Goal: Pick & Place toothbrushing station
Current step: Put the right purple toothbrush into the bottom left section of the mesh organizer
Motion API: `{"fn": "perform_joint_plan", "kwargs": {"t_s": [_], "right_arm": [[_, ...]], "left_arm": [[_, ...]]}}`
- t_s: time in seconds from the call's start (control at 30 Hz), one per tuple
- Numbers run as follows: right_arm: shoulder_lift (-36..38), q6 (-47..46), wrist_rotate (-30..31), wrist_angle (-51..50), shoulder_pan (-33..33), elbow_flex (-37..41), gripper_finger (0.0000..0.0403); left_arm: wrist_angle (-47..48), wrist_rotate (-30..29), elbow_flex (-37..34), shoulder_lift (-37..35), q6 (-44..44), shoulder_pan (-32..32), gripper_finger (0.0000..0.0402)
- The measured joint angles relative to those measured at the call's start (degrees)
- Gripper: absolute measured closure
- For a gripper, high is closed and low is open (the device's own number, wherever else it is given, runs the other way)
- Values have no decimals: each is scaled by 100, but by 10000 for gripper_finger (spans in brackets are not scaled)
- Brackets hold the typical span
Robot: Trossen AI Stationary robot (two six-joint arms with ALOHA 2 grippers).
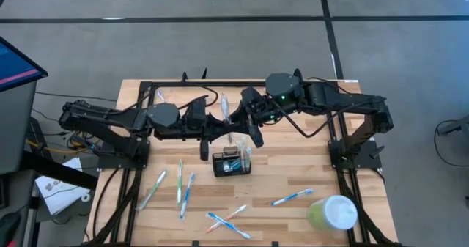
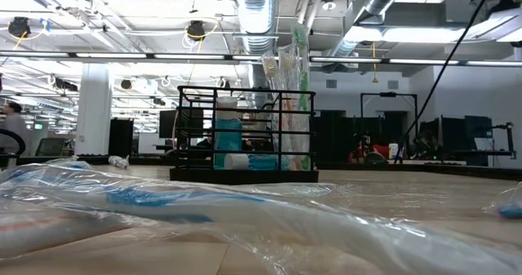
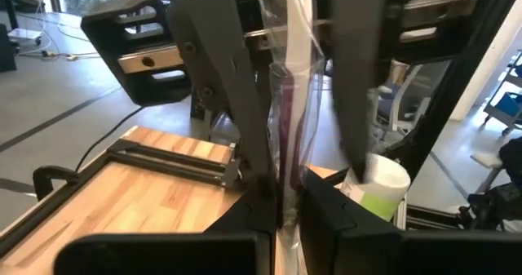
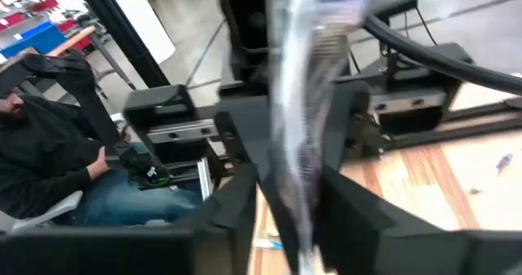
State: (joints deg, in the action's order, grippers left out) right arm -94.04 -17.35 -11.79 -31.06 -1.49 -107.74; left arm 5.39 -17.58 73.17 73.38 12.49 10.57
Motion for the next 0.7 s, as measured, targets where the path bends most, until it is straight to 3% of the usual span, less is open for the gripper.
{"fn": "perform_joint_plan", "kwargs": {"t_s": [0.13,0.2,0.4,0.53,0.63,0.7], "right_arm": [[3,86,130,-150,3,0,368],[5,145,267,-165,0,0,389],[4,125,435,-225,-5,3,394],[18,130,579,-261,-4,13,394],[33,135,655,-354,17,2,398],[25,102,628,-393,-1,2,397]], "left_arm": [[9,21,-2,11,41,7,377],[2,146,-2,11,134,4,363],[272,733,0,-46,585,26,321],[1629,1052,13,-382,1329,39,289],[2264,824,-11,-630,1528,31,260],[1925,462,-11,-860,1377,22,243]]}}
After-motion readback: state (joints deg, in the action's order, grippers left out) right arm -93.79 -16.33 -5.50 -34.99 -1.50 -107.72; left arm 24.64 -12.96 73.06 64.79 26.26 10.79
